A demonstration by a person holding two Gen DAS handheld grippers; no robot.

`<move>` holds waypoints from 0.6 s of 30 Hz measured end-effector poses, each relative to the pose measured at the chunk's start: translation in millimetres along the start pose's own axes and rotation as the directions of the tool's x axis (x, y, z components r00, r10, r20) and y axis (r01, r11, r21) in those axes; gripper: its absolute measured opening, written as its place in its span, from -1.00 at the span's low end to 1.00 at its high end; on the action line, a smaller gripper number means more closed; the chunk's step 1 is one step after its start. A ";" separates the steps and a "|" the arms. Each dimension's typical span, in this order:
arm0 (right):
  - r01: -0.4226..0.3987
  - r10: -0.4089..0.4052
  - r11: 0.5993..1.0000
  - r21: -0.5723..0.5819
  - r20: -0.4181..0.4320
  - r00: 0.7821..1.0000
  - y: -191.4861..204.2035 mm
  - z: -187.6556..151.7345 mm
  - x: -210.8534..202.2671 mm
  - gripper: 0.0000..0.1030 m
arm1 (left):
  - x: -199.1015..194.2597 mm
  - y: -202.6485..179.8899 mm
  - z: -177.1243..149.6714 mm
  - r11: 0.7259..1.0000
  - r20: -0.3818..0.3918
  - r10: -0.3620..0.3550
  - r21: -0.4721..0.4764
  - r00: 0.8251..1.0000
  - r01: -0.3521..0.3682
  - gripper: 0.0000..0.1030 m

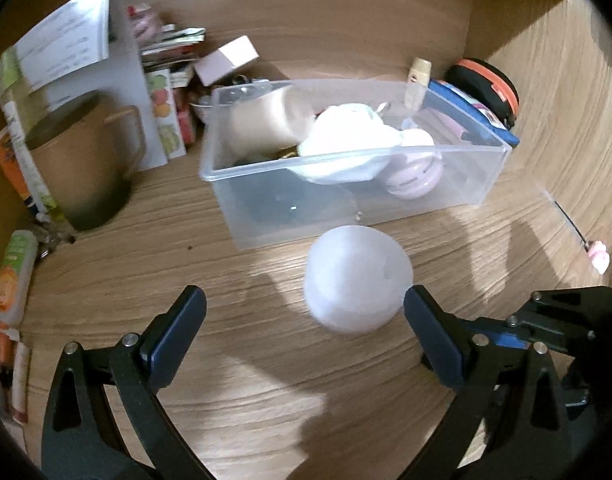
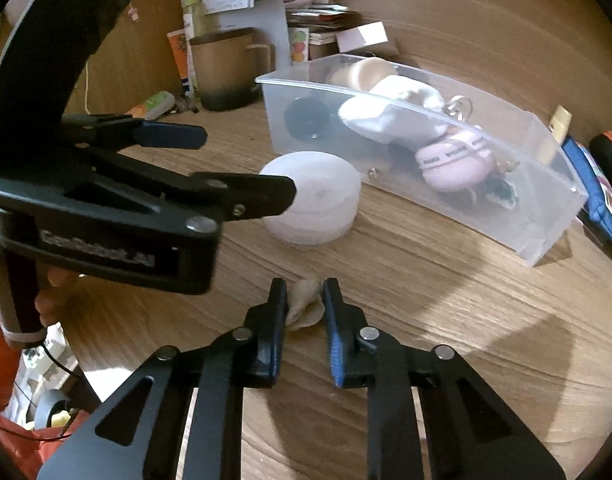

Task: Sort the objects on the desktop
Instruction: 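Grasp the white round lid with the left tool while the right tool grasps the seashell, then lift the white lid with the left tool while the right tool lifts the seashell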

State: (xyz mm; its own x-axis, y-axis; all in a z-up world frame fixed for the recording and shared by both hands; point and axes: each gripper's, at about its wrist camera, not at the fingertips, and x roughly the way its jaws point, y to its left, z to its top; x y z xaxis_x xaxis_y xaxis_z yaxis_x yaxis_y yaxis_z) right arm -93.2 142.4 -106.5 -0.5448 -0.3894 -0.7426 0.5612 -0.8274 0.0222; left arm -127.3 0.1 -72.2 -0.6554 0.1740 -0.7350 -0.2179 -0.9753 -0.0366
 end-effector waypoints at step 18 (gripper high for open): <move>0.046 -0.061 0.981 0.189 0.078 0.995 -78.9 -14.6 -45.8 -0.67 | 44.7 -33.2 12.0 0.998 -0.086 0.006 0.057 0.996 -0.001 0.34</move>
State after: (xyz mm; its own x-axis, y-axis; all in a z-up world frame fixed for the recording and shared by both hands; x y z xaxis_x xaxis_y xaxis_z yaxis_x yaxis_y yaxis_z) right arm -103.4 231.5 -84.1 -0.6251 -0.3682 -0.6883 0.4078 -0.9059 0.1142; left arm -158.0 41.8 -95.8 -0.5918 0.1560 -0.7909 -0.2579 -0.9662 0.0024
